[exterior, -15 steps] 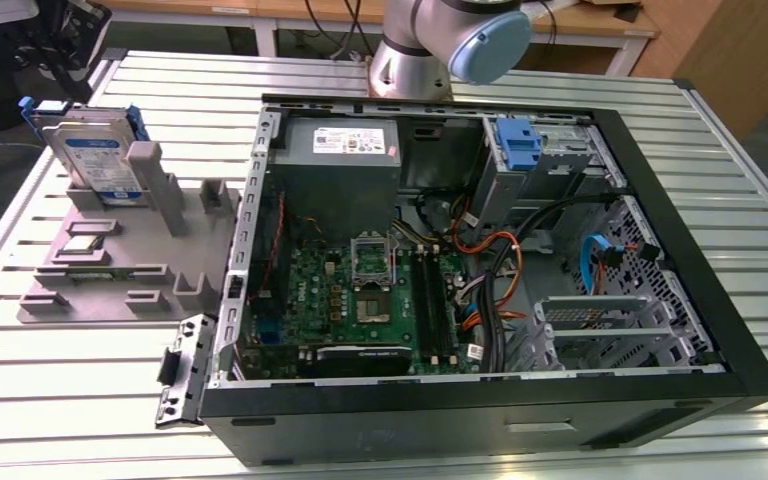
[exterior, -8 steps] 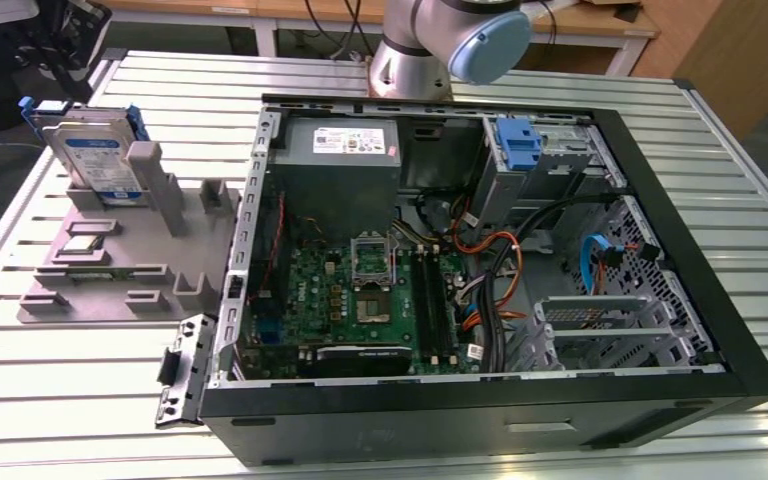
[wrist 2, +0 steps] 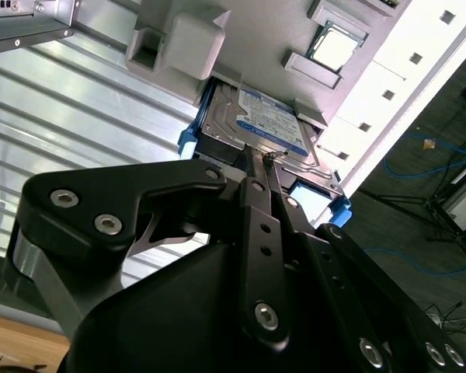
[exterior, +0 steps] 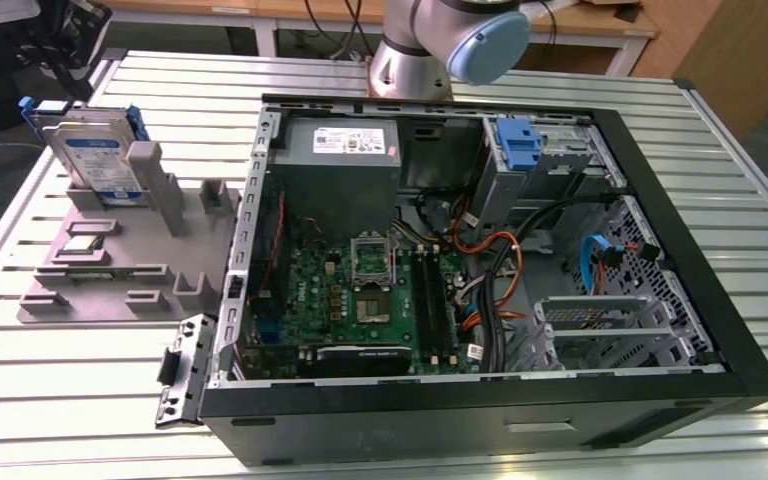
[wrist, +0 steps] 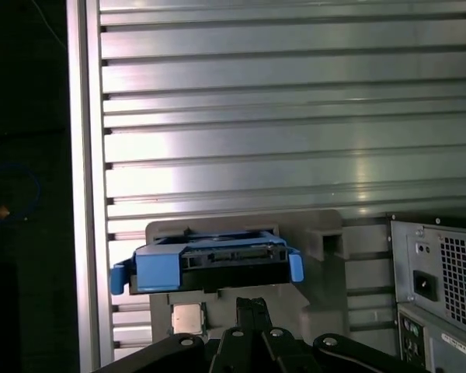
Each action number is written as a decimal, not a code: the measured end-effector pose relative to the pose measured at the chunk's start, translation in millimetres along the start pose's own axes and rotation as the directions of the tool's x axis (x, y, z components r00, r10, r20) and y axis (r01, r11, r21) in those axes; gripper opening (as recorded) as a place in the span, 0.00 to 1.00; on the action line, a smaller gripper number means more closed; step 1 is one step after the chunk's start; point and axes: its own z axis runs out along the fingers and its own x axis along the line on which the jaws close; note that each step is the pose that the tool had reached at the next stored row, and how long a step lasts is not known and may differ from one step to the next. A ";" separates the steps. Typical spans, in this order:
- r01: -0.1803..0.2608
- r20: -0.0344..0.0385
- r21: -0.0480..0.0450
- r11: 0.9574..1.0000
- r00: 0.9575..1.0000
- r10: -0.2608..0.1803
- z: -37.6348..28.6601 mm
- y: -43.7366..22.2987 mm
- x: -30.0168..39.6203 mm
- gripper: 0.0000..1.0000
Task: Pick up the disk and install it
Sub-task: 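Reach for the disk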
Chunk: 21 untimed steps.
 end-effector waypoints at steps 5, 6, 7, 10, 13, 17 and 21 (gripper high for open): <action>0.000 0.000 0.000 1.000 1.000 0.000 2.3 4.5 6.6 0.10; 0.000 0.000 0.000 1.000 1.000 0.000 2.9 5.3 8.0 0.10; 0.000 0.000 0.000 1.000 1.000 0.000 3.6 6.2 9.3 0.10; 0.000 0.000 0.000 1.000 1.000 0.000 6.2 9.5 11.9 0.10; 0.000 0.000 0.000 1.000 1.000 0.000 8.9 11.2 13.9 0.10; 0.000 0.000 0.002 1.000 1.000 0.000 11.5 11.5 16.2 0.10; 0.000 0.001 0.010 1.000 1.000 0.000 13.2 11.4 16.6 0.10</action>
